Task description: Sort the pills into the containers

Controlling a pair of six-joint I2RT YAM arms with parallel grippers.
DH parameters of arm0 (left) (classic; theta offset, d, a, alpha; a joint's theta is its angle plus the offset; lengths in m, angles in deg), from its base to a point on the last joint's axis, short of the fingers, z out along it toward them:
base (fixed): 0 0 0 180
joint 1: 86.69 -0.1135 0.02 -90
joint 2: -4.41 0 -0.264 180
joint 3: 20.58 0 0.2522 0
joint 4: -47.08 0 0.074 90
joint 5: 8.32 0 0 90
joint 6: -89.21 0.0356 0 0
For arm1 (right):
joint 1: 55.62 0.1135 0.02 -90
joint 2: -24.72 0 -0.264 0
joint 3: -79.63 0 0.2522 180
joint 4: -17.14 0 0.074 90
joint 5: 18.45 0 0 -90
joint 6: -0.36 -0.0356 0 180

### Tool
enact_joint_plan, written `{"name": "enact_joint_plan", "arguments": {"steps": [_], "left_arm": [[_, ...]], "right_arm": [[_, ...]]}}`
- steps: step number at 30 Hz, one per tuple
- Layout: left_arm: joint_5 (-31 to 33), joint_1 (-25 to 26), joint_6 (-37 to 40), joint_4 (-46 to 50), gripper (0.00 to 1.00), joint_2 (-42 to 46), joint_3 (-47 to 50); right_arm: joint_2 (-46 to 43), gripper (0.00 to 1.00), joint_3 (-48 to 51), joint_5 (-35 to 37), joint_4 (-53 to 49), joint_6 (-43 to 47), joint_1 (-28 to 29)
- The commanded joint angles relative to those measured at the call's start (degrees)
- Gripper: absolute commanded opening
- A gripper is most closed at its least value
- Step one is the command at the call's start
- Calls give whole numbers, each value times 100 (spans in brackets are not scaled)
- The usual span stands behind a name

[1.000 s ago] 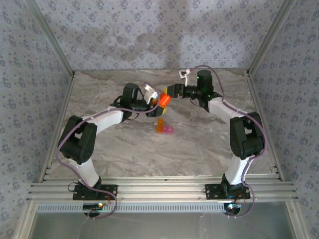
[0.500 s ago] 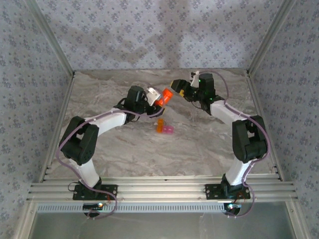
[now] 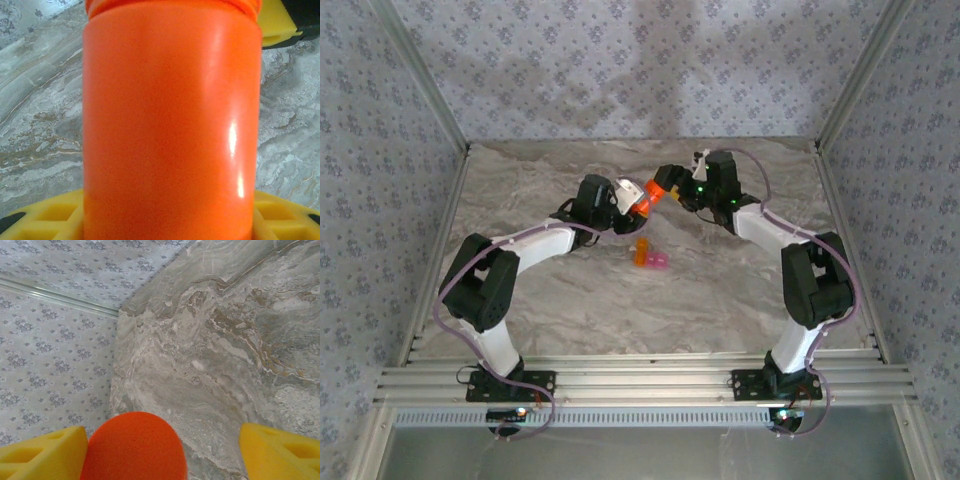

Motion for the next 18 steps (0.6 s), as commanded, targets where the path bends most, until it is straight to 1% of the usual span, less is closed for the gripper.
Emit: {"name": "enact_joint_plan", "arguments": {"steps": [1, 3, 8, 10, 15, 18], "left_arm": [[-4, 59, 122, 1, 0, 223, -76], [-2, 63, 125, 5, 0, 236, -76], [8, 75, 133, 3, 0, 225, -81], [3, 75, 137, 1, 0, 221, -77], [6, 77, 126, -8, 0, 224, -82], [-35, 73, 89, -25, 0, 233, -75]], "right_arm": [[45, 80, -249, 55, -5, -94, 111], [72, 78, -261, 54, 7, -83, 149], [169, 69, -338, -71, -3, -90, 211], [189, 64, -349, -82, -4, -97, 234], [227, 45, -367, -173, 3, -68, 251], [249, 38, -369, -257, 3, -23, 247]]}}
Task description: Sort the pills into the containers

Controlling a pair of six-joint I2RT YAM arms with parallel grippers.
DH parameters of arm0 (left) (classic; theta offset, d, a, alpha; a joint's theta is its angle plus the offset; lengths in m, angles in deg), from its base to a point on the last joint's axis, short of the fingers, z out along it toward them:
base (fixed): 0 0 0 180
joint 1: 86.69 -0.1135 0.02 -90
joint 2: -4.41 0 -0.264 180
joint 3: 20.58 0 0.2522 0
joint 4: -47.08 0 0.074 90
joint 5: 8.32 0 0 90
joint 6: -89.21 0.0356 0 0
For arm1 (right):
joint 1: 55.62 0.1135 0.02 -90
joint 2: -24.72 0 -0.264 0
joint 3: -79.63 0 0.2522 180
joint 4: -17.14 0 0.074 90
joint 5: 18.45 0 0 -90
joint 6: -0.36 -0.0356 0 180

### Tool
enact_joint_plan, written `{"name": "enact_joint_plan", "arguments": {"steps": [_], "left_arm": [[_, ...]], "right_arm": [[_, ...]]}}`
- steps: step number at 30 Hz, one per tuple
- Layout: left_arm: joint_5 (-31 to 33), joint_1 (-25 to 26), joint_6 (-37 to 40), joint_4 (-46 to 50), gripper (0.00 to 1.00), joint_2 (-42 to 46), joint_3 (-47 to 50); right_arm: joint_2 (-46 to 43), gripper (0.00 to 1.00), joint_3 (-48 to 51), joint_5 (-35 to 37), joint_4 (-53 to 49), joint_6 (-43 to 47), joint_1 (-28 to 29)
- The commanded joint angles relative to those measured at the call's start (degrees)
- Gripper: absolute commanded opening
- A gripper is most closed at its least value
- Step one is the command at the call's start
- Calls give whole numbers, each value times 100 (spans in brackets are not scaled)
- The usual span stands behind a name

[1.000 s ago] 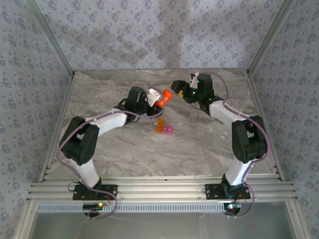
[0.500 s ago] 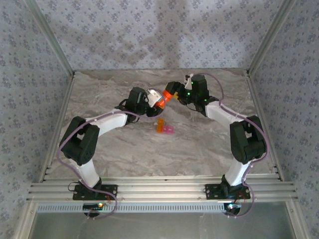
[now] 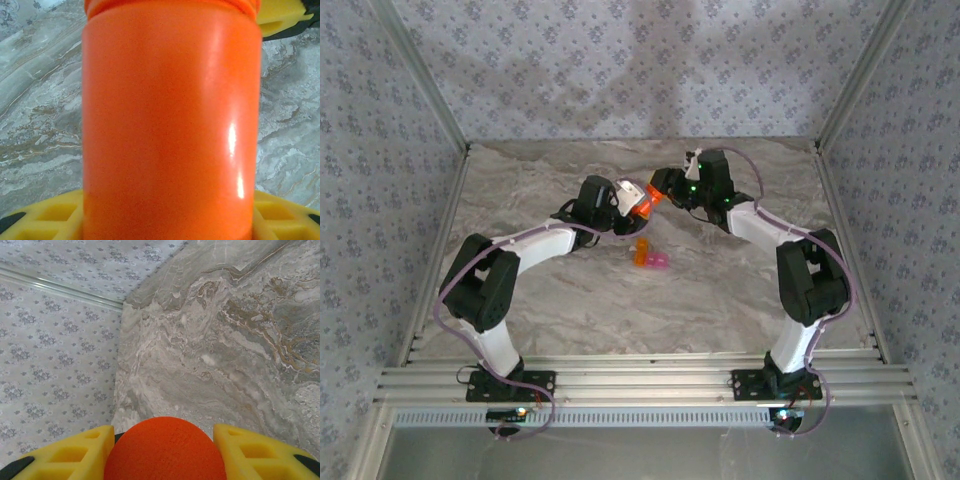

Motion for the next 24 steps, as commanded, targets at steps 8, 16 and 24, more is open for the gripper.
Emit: {"name": "enact_joint_plan", "arguments": {"steps": [8, 16, 24], "left_arm": [[-932, -108, -198, -169, 0, 330, -68], [-2795, -304, -726, -212, 0, 429, -171], [-3348, -289, -821, -93, 0, 440, -260]], "right_arm": [[-2, 31, -50, -387, 407, 747, -234], [-217, 29, 39, -1508, 1006, 2807, -752], [-174, 26, -70, -2108, 1224, 2530, -1248]]}}
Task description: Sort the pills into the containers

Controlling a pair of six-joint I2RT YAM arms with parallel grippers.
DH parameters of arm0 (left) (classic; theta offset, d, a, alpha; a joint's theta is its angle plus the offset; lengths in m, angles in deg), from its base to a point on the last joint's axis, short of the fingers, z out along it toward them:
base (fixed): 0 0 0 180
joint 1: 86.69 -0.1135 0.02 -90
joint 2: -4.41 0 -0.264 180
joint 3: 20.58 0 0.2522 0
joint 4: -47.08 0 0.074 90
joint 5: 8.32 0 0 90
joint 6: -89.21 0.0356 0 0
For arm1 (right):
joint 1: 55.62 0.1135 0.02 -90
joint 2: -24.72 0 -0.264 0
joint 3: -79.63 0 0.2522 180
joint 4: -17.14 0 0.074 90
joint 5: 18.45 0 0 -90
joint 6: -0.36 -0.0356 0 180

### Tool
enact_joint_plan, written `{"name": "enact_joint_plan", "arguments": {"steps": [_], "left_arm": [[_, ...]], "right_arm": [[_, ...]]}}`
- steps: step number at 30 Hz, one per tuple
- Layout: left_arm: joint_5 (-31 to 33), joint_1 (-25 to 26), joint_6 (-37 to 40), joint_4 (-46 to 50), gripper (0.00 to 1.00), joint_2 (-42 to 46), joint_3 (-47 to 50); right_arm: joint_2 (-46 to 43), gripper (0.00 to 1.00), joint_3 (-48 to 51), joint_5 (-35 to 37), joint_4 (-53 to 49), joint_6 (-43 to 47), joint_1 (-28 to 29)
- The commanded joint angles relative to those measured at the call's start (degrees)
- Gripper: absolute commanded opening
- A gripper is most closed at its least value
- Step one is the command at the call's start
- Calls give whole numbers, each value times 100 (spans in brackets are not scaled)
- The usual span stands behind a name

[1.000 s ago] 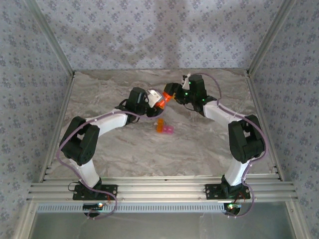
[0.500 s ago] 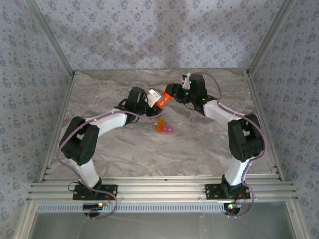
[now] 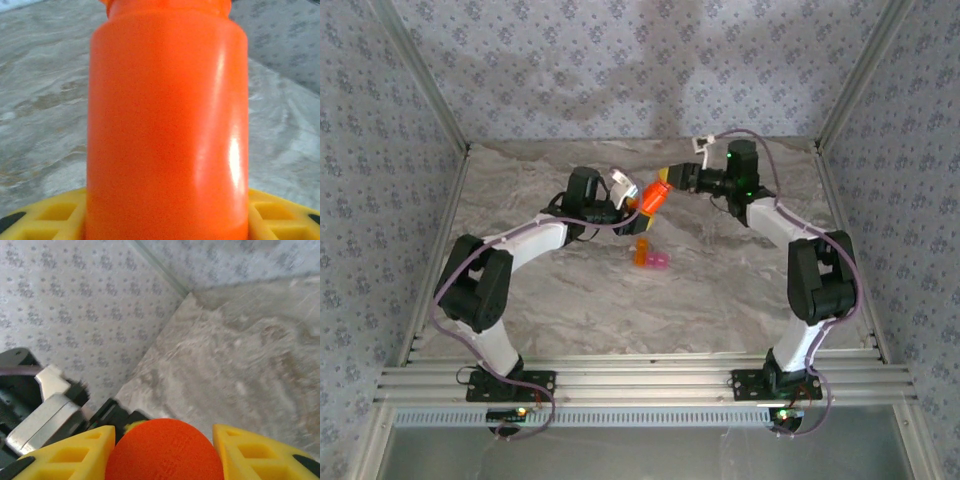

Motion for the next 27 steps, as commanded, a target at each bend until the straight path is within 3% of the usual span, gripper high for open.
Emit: {"name": "enact_joint_plan", "arguments": {"steps": [1, 8, 16, 27], "left_arm": [[-860, 81, 78, 38, 0, 333, -159], [-616, 91, 75, -6, 0, 371, -104], [45, 14, 47, -287, 0, 528, 169], [676, -109, -62, -655, 0, 681, 459]], "right_arm": [[-56, 27, -127, 66, 278, 223, -270], [-95, 27, 29, 695, -23, -17, -259], [1, 28, 588, 2135, -1082, 125, -198], [363, 29, 768, 4510, -2250, 536, 472]]}}
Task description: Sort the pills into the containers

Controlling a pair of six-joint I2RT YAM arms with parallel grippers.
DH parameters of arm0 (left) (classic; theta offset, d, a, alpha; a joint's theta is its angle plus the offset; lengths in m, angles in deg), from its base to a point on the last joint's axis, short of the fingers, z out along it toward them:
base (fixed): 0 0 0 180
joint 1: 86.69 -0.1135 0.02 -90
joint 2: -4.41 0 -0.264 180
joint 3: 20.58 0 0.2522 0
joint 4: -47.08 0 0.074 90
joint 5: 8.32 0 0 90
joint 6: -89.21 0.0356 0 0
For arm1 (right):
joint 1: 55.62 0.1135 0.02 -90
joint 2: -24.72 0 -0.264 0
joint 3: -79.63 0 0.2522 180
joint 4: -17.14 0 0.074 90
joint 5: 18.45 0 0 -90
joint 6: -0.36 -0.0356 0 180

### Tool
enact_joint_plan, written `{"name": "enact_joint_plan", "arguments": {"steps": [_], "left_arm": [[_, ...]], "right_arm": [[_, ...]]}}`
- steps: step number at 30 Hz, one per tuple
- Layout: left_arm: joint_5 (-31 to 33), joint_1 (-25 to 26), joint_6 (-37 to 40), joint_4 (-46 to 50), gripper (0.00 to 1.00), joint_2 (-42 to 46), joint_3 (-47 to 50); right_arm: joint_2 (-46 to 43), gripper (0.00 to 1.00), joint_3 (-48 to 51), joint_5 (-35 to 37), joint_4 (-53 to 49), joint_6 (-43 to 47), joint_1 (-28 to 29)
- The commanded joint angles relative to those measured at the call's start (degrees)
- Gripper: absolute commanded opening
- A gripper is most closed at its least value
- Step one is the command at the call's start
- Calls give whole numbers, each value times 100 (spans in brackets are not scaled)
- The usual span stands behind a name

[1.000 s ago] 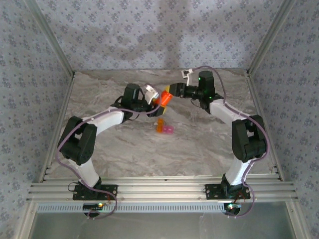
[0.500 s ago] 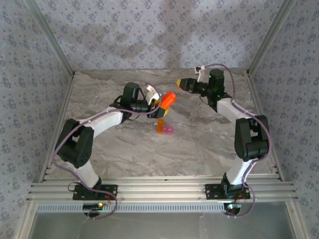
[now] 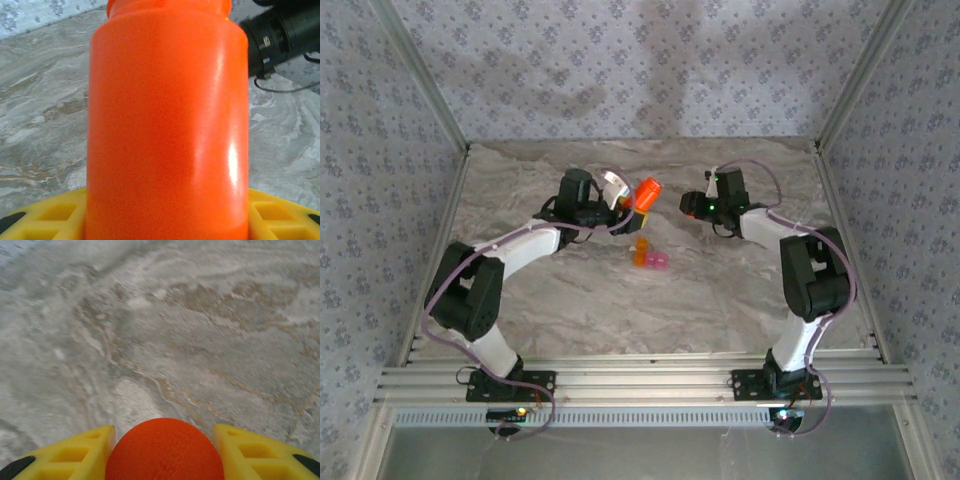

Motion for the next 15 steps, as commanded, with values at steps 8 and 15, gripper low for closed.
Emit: {"name": "enact_joint_plan", "arguments": {"steps": [8, 15], "left_arm": [[261, -50, -33, -345, 0, 328, 138], [280, -57, -62, -387, 0, 376, 183]], "right_arm": [[421, 33, 196, 1860, -503, 125, 367], [663, 44, 106, 1996, -612, 95, 485]]}}
